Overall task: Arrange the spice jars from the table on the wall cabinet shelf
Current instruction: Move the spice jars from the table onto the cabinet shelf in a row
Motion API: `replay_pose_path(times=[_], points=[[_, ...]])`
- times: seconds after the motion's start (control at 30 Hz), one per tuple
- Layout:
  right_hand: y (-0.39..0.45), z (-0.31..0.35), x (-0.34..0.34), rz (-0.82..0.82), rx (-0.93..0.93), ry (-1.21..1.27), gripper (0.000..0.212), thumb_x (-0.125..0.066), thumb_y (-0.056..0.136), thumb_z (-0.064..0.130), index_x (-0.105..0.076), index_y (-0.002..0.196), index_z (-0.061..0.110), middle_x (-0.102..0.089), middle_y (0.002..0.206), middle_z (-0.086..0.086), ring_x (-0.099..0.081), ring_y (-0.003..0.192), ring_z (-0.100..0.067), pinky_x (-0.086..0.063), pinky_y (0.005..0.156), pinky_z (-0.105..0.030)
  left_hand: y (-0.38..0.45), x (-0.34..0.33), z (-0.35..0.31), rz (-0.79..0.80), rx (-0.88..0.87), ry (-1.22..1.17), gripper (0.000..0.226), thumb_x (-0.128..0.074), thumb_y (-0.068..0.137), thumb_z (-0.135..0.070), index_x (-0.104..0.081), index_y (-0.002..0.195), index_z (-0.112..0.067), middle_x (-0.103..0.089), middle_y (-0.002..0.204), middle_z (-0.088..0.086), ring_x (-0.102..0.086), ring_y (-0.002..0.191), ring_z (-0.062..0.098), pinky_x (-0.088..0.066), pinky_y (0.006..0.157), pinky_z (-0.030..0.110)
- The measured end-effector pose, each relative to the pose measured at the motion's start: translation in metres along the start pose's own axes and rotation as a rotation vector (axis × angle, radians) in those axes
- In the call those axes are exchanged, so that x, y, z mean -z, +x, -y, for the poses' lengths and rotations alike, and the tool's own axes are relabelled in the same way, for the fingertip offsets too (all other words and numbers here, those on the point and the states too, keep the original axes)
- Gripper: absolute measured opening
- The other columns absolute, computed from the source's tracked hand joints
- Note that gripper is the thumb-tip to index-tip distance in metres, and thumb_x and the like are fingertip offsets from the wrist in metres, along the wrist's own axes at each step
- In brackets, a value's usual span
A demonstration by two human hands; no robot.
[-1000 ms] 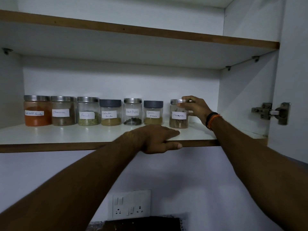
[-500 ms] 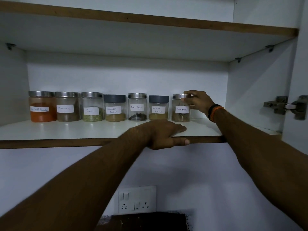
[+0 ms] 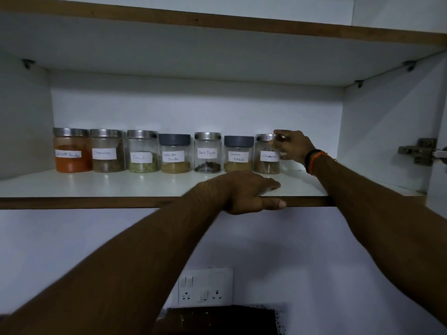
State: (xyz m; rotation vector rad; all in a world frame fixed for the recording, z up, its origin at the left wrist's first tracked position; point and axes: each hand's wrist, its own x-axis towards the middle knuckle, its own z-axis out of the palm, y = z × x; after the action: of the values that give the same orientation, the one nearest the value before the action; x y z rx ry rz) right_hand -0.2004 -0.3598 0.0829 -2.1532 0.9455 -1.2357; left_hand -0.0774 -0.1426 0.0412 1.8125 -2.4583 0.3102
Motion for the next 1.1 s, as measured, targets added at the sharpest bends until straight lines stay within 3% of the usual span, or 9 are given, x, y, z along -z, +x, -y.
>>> replay_pose_path(times=[0.2,0.43,0.63,0.8,0.9,1.0,1.1], points=[[0.001,-0.002,0.000,0.008,0.003,-0.042,0.058,-0.067,0.097,0.028,-0.048,0.149,0.010,-0.053,0.148,-0.016,-0.053,0.134,-0.037,-0.048,0.108,-0.054,0.001,-0.001,0.003,-0.017,-0.004,-0.007,0.069,-0.035,0.099,-0.063,-0.029,0.156,-0.026,-0.035,0.160,0.004,-0.036,0.144,0.023,-0.028,0.115,0.037],[-0.022,0.002,0.009,-0.071,0.018,-0.203,0.059,-0.049,0.103,0.049,-0.040,0.154,0.021,-0.044,0.157,-0.012,-0.045,0.141,-0.033,-0.037,0.117,-0.043,0.001,-0.003,0.004,-0.045,-0.007,0.023,0.069,-0.035,0.097,-0.065,-0.032,0.154,-0.026,-0.043,0.155,0.007,-0.043,0.138,0.024,-0.033,0.111,0.037],[-0.083,0.020,0.032,-0.122,0.085,-0.085,0.050,-0.060,0.098,0.049,-0.060,0.139,0.020,-0.061,0.138,-0.008,-0.059,0.124,-0.026,-0.049,0.108,-0.047,-0.001,-0.006,0.003,-0.113,-0.007,0.098,0.069,-0.034,0.097,-0.066,-0.039,0.151,-0.024,-0.055,0.144,0.012,-0.054,0.126,0.026,-0.038,0.098,0.033],[-0.154,0.036,0.036,-0.211,0.162,0.023,0.029,-0.064,0.098,0.033,-0.073,0.117,0.013,-0.072,0.116,0.003,-0.065,0.111,-0.014,-0.055,0.100,-0.043,-0.008,-0.012,-0.002,-0.180,0.044,0.249,0.069,-0.027,0.096,-0.069,-0.040,0.150,-0.028,-0.055,0.143,0.016,-0.053,0.129,0.032,-0.041,0.103,0.042],[-0.200,0.041,0.027,-0.331,0.259,0.039,0.020,-0.066,0.097,0.024,-0.076,0.105,0.010,-0.075,0.104,0.000,-0.068,0.101,-0.014,-0.056,0.093,-0.035,-0.018,-0.014,-0.008,-0.242,0.099,0.297,0.067,-0.026,0.098,-0.067,-0.045,0.147,-0.026,-0.056,0.143,0.016,-0.053,0.128,0.036,-0.043,0.100,0.044],[-0.249,0.034,0.008,-0.464,0.283,0.026,0.017,-0.065,0.093,0.022,-0.077,0.092,0.010,-0.075,0.095,-0.003,-0.069,0.090,-0.013,-0.056,0.080,-0.023,-0.034,-0.030,-0.024,-0.373,0.147,0.303,0.057,-0.034,0.099,-0.057,-0.054,0.130,-0.014,-0.062,0.127,0.021,-0.060,0.112,0.041,-0.045,0.090,0.046],[-0.301,0.012,-0.026,-0.438,0.175,0.083,0.020,-0.063,0.091,0.021,-0.077,0.088,0.006,-0.075,0.089,-0.004,-0.070,0.085,-0.016,-0.061,0.074,-0.038,-0.057,-0.062,-0.041,-0.384,0.199,0.356,0.064,-0.038,0.093,-0.050,-0.040,0.141,-0.007,-0.050,0.138,0.025,-0.049,0.123,0.043,-0.033,0.104,0.053]])
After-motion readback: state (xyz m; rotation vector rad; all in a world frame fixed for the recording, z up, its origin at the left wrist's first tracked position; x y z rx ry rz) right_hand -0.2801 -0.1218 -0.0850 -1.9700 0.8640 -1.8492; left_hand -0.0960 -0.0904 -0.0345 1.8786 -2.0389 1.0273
